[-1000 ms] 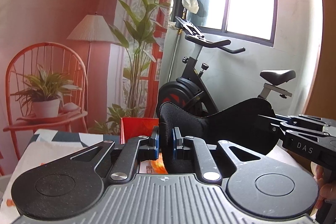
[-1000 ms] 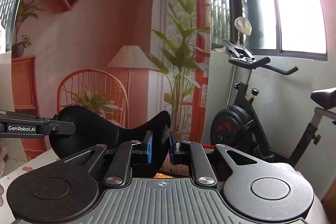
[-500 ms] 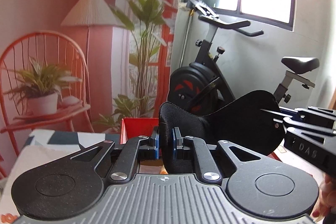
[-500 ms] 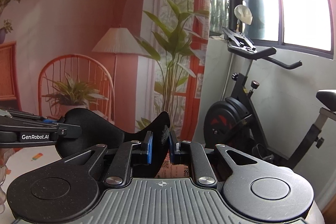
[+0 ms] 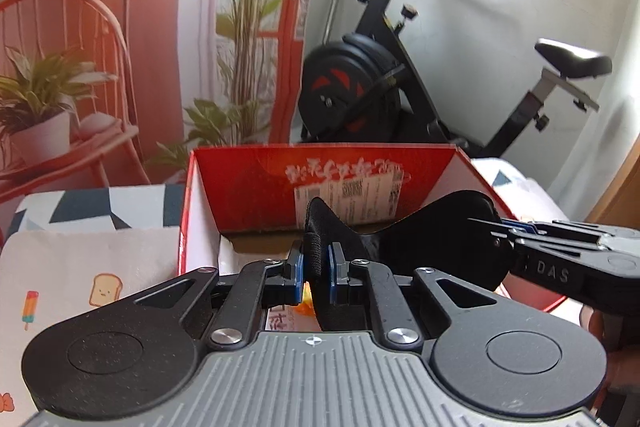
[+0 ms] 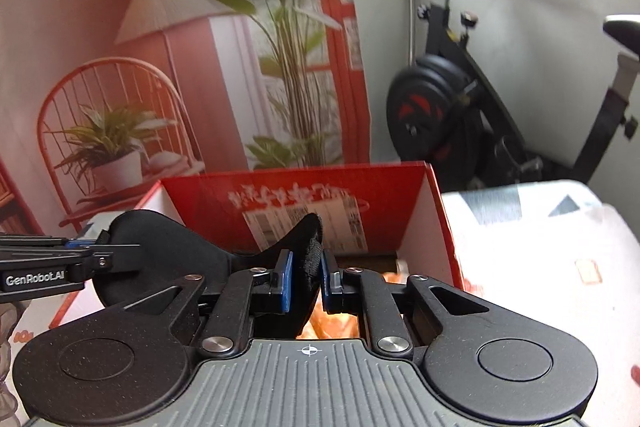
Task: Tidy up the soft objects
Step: 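Lower the eye mask into the red box and open both grippers, then withdraw both grippers from the box back to the pile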
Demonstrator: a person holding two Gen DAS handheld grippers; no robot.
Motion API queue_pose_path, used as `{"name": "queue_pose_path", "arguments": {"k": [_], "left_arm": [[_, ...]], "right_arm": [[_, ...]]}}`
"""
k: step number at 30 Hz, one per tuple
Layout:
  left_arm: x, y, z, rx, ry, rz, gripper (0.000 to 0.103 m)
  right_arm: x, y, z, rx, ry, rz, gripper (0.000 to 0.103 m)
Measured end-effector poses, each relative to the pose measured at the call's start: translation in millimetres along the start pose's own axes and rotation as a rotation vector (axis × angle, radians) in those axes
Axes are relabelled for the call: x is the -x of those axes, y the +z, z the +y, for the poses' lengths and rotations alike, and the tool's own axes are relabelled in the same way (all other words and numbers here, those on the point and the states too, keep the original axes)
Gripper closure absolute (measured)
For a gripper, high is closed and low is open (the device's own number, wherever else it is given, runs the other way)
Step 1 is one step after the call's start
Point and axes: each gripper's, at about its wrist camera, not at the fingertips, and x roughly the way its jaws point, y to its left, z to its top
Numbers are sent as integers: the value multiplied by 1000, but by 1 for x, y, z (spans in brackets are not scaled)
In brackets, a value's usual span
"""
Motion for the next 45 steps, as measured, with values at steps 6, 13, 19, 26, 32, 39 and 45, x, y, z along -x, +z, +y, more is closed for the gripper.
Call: {"name": "queue_pose_path", "arguments": {"k": [6,13,19,26,32,39,45], "left_arm": [[-16,-1,-2,-17,-3,73,90],[-27,-9,-9,-60,-1,129,90],[-35,-17,-13,-72,12,154,90],[-10,-12,-7,-77,37,54,33],[33,-16,4,-24,36,-24,26],[84,-54,5,22,53,-97,23],[110,-107,4,73,30,-92,23]], "right_arm": [[-13,-4,-9,-37,-3,69,91],[-22,-7,-3,-4,-35,125,92],[-26,-15,-3,9,-60,149,92],[-3,-13,2,98,-98,28,54],[30,-17,4,147,-81,-43,25],[83,-50,10,162,-8,-141,0],[114,-95,15,161,18,-145,0]]}}
